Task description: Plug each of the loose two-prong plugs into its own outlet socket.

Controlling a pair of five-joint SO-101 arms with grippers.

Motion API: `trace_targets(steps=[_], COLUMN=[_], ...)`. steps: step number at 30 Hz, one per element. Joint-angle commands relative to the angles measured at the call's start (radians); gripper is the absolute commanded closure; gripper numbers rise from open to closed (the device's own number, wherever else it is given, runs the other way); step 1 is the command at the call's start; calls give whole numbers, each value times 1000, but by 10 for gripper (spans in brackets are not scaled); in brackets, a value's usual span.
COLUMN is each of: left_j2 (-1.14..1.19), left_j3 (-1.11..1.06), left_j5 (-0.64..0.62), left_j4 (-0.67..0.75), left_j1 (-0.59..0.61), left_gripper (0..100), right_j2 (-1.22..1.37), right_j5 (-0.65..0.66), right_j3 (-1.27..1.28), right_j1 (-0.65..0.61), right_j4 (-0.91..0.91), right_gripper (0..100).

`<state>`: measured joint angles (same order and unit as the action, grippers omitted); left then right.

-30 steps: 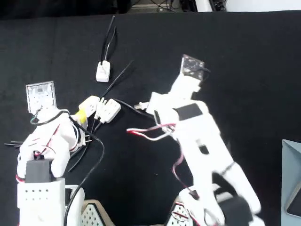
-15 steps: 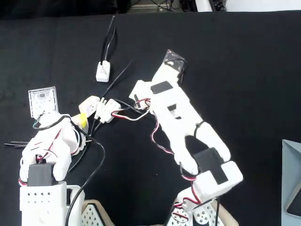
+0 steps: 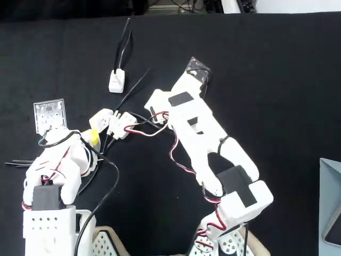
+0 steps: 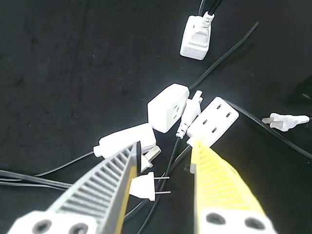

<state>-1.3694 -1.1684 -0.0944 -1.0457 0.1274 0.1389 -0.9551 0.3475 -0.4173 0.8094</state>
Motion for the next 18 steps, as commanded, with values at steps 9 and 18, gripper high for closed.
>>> trace_targets(steps=[9, 18], left_j2=[-8, -8], left_j3=[10, 10], left_j5=[-3, -3], left_j4=[18, 18], left_j1=[8, 8], left_gripper=[815, 815], right_j2=[143, 179], right_j5=[-11, -11], right_j3=[-122, -136], right_j1=[34, 64], right_j4=[-20, -17], right_gripper=[800, 801])
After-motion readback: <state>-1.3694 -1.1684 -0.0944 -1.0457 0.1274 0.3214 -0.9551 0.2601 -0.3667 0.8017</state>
